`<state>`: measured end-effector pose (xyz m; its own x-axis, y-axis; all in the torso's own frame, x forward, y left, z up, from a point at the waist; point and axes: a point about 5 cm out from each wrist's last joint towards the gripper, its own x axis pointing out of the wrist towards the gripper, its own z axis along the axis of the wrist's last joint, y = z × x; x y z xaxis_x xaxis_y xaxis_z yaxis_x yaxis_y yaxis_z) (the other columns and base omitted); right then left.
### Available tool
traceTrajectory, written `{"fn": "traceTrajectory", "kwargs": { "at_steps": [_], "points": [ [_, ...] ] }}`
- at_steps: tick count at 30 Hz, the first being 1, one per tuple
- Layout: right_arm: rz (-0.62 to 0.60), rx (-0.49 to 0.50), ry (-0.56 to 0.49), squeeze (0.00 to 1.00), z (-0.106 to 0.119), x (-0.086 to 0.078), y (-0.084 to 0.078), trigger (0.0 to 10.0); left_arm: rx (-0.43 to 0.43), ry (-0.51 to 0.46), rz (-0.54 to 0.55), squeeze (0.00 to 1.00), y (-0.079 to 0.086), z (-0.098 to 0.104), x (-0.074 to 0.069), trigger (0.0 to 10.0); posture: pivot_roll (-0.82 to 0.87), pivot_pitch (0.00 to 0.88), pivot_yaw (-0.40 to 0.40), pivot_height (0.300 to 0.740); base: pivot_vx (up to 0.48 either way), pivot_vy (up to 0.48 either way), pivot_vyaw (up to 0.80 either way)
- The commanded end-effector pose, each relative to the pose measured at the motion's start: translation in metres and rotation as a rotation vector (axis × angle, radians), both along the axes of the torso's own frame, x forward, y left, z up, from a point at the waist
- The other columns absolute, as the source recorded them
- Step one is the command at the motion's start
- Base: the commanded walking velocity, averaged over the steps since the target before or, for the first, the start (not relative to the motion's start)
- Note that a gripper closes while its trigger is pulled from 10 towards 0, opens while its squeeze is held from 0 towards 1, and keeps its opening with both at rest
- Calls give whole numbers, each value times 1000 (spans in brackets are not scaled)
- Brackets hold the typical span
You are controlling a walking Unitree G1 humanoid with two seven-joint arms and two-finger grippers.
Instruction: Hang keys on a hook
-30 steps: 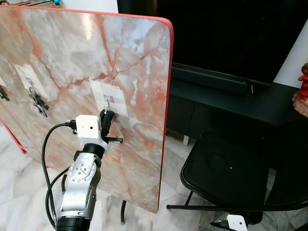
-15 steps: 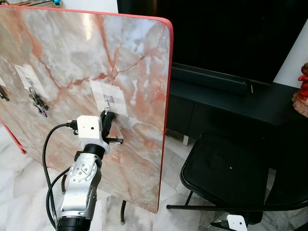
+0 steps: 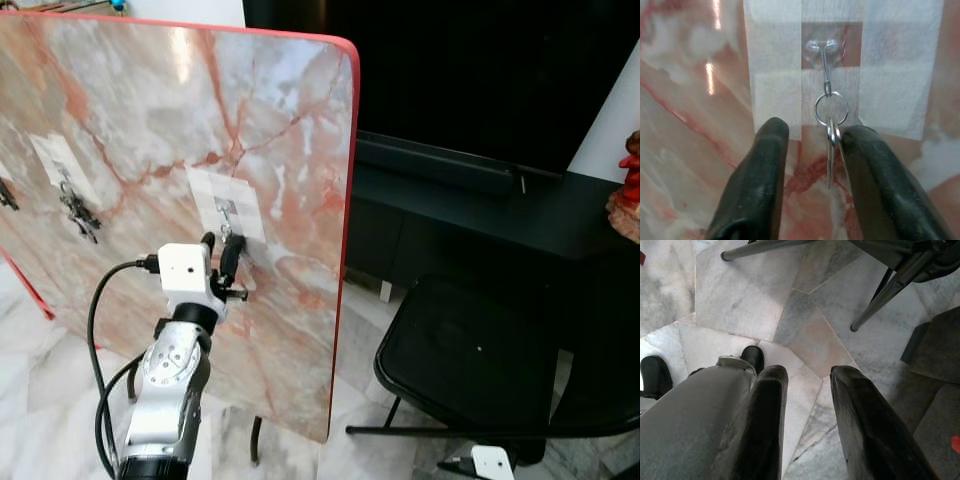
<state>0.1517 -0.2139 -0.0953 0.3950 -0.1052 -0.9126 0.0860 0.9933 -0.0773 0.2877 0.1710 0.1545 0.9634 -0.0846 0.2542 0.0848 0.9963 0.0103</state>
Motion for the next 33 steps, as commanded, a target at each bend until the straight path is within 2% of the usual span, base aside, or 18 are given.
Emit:
{"fn": "traceTrajectory", "kwargs": {
  "at_steps": [1,2,3,4,5,10,14,18,21,23,24,27,29,30,31,33],
  "points": [
    [13,-8,8,0,0,-1,-1,10000,5,-3,-16,1000,-2,3,-6,10000,9,0,-25,723,0,0,0],
    [13,-8,8,0,0,-1,-1,10000,9,-4,-13,1000,-1,3,-9,10000,9,0,-25,723,0,0,0],
    [14,-8,8,0,0,-1,-1,10000,6,-2,-10,918,0,2,-10,10000,15,0,-27,723,0,0,0],
    [14,-8,8,0,0,0,-1,10000,5,6,-7,353,1,0,-12,10000,16,0,-26,723,0,0,0],
    [16,-7,8,0,0,0,-1,10000,17,38,-1,0,5,-9,-19,10000,16,0,-26,723,0,0,0],
    [20,-8,7,0,0,0,-1,10000,60,143,-44,0,8,-33,-29,10000,26,0,-33,723,0,0,0],
    [25,-8,8,0,0,1,-1,10000,80,211,-84,0,9,-47,-30,10000,25,0,-32,723,0,0,0],
    [25,-7,8,0,0,1,0,10000,74,256,-76,0,11,-56,-30,10000,21,0,-28,723,0,0,0],
    [23,-6,8,0,0,0,0,10000,83,384,-64,0,19,-84,-34,10000,20,0,-25,723,0,0,0],
    [23,-6,8,0,0,0,0,10000,90,417,-55,0,21,-90,-34,10000,20,0,-25,723,0,0,0],
    [23,-5,9,0,0,-1,0,10000,186,565,11,0,37,-119,-39,10000,20,0,-24,723,0,0,0],
    [26,-5,12,0,-1,-1,0,10000,151,728,148,0,63,-152,-50,10000,24,0,-26,723,0,0,0],
    [32,-8,14,0,-1,-1,0,10000,150,819,182,0,70,-170,-61,10000,27,0,-26,723,0,0,0],
    [32,-8,14,0,-1,-1,0,10000,150,819,182,0,70,-170,-61,10000,27,0,-26,723,0,0,0],
    [35,-9,15,0,-1,-2,0,10000,206,956,205,0,75,-191,-77,10000,13,0,-19,723,0,0,0],
    [33,-10,14,0,-1,-2,0,10000,218,1085,229,0,77,-211,-98,10000,13,0,-20,723,0,0,0]
  ]
}}
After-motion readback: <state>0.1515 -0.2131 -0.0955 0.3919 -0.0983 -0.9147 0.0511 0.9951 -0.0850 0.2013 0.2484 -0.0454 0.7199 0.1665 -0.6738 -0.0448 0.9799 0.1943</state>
